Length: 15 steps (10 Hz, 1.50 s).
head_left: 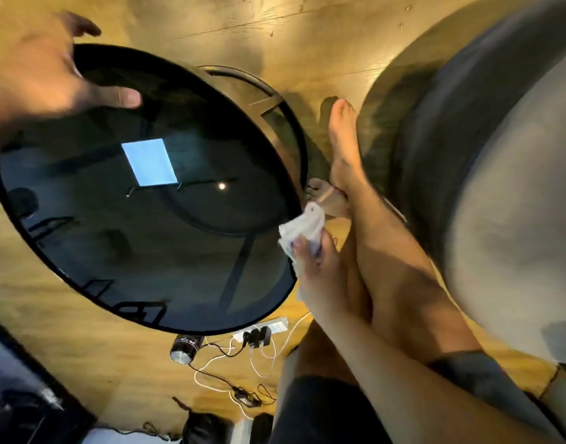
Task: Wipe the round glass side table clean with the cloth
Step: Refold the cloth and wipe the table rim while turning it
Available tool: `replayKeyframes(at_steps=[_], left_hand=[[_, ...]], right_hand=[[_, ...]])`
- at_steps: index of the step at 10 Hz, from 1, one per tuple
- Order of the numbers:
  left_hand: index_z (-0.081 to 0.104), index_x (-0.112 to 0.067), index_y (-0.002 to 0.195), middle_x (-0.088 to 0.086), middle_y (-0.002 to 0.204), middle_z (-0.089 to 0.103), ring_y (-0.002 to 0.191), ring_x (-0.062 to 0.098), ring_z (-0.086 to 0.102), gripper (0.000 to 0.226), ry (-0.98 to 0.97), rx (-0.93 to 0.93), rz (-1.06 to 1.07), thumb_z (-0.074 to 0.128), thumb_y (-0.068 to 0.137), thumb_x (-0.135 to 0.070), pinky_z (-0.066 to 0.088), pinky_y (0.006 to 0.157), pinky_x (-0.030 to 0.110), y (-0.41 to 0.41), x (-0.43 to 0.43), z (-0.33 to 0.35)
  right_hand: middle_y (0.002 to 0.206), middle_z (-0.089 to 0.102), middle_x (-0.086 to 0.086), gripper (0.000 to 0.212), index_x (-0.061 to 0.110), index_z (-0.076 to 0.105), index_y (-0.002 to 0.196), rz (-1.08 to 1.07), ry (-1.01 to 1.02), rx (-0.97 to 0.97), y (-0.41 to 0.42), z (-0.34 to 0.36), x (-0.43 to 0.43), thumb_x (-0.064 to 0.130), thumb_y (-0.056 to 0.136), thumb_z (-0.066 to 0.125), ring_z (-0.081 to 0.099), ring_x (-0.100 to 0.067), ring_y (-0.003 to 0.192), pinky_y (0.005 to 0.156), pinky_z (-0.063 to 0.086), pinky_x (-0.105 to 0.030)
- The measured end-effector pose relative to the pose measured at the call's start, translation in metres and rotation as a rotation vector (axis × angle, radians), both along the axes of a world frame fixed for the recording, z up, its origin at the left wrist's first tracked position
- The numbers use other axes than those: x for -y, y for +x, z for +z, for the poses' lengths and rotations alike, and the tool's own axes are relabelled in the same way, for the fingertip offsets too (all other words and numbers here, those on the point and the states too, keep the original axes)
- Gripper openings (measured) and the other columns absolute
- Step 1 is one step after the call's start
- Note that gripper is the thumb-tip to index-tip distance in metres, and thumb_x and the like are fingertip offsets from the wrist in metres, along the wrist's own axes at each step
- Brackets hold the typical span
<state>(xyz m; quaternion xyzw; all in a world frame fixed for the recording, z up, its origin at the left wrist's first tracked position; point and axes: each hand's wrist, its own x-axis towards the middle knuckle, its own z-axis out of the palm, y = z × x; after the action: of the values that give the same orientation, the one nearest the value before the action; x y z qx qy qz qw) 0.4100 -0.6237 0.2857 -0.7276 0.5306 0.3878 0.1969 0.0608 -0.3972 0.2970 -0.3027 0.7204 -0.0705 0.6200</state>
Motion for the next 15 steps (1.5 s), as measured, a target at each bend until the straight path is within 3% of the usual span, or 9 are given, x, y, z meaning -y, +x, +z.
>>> replayKeyframes(at_steps=[2, 3, 5, 6, 7, 9, 11, 14, 15], left_hand=[[0.053, -0.032, 0.125, 0.019, 0.131, 0.058, 0.119, 0.045, 0.055, 0.075, -0.055, -0.042, 0.007, 0.083, 0.061, -0.060, 0.044, 0.096, 0.059, -0.007, -0.020, 0.020], [0.047, -0.026, 0.133, 0.016, 0.134, 0.056, 0.120, 0.037, 0.056, 0.082, -0.094, -0.033, 0.127, 0.086, 0.065, -0.049, 0.045, 0.099, 0.055, 0.006, -0.019, -0.007], [0.061, -0.025, 0.117, 0.007, 0.105, 0.058, 0.098, 0.000, 0.063, 0.035, 0.104, -0.276, 0.343, 0.072, 0.085, -0.034, 0.047, 0.097, 0.048, 0.006, -0.055, -0.024], [0.052, -0.021, 0.129, 0.007, 0.124, 0.060, 0.113, 0.024, 0.059, 0.063, -0.157, -0.056, 0.339, 0.073, 0.079, -0.053, 0.045, 0.098, 0.048, -0.010, -0.066, -0.012], [0.022, -0.019, 0.151, 0.018, 0.159, 0.025, 0.147, 0.042, 0.020, 0.108, -0.301, 0.394, 0.448, 0.058, 0.070, -0.079, 0.015, 0.115, 0.064, -0.034, -0.115, 0.015], [0.018, -0.011, 0.152, 0.020, 0.162, 0.013, 0.150, 0.041, 0.007, 0.085, -0.283, 0.608, 1.388, 0.030, 0.092, -0.069, 0.001, 0.118, 0.065, -0.065, -0.337, 0.016], [0.035, -0.025, 0.141, 0.005, 0.148, 0.043, 0.137, 0.031, 0.039, 0.081, -0.411, 0.180, 2.105, 0.020, 0.085, -0.082, 0.030, 0.114, 0.049, -0.134, -0.430, 0.000], [0.029, -0.042, 0.150, -0.021, 0.158, 0.030, 0.145, 0.005, 0.026, 0.100, -0.695, -0.107, 2.377, 0.020, 0.067, -0.097, 0.017, 0.122, 0.039, -0.136, -0.437, -0.007], [0.040, -0.037, 0.145, -0.017, 0.140, 0.054, 0.128, 0.004, 0.050, 0.098, -0.885, -0.382, 2.553, 0.020, 0.069, -0.096, 0.041, 0.110, 0.033, -0.141, -0.442, -0.003]], right_hand=[[0.112, 0.062, 0.004, 0.036, 0.018, 0.054, 0.127, 0.128, -0.121, -0.107, 0.013, -0.009, 0.022, 0.037, 0.097, 0.051, 0.058, -0.009, 0.103, 0.083, 0.048, -0.024], [0.107, 0.066, 0.002, 0.043, 0.017, 0.060, 0.120, 0.420, -0.493, -0.102, 0.036, -0.028, 0.122, 0.048, 0.093, 0.046, 0.060, -0.015, 0.099, 0.082, 0.048, -0.030], [0.125, 0.063, 0.004, 0.046, 0.026, 0.055, 0.129, 1.149, -0.710, 0.010, 0.172, -0.037, 0.246, 0.053, 0.094, 0.044, 0.058, -0.013, 0.113, 0.085, 0.040, -0.022], [0.117, 0.063, 0.004, 0.048, 0.020, 0.057, 0.128, 1.194, -0.778, 0.069, 0.190, -0.036, 0.262, 0.051, 0.093, 0.046, 0.057, -0.011, 0.108, 0.088, 0.043, -0.026], [0.083, 0.063, 0.011, 0.024, 0.032, 0.067, 0.100, 1.049, -0.633, 0.112, 0.176, -0.034, 0.257, 0.049, 0.088, 0.055, 0.060, -0.009, 0.083, 0.074, 0.051, -0.031], [0.069, 0.059, 0.007, 0.022, 0.026, 0.066, 0.089, 1.155, -0.585, 0.029, 0.198, -0.025, 0.269, 0.047, 0.086, 0.061, 0.053, -0.003, 0.055, 0.049, 0.043, -0.017], [0.086, 0.059, -0.002, 0.024, 0.026, 0.060, 0.095, 1.737, -0.723, -0.008, 0.348, -0.001, 0.247, 0.049, 0.089, 0.055, 0.057, -0.018, 0.077, 0.069, 0.039, -0.024], [0.112, 0.063, -0.022, 0.055, 0.013, 0.057, 0.118, 2.314, -1.333, 0.209, 0.471, -0.017, 0.059, 0.059, 0.092, 0.039, 0.058, -0.039, 0.106, 0.079, 0.042, -0.039], [0.114, 0.062, -0.022, 0.048, 0.014, 0.054, 0.121, 2.630, -1.603, 0.420, 0.441, -0.018, -0.058, 0.052, 0.097, 0.038, 0.055, -0.040, 0.107, 0.085, 0.042, -0.044]])
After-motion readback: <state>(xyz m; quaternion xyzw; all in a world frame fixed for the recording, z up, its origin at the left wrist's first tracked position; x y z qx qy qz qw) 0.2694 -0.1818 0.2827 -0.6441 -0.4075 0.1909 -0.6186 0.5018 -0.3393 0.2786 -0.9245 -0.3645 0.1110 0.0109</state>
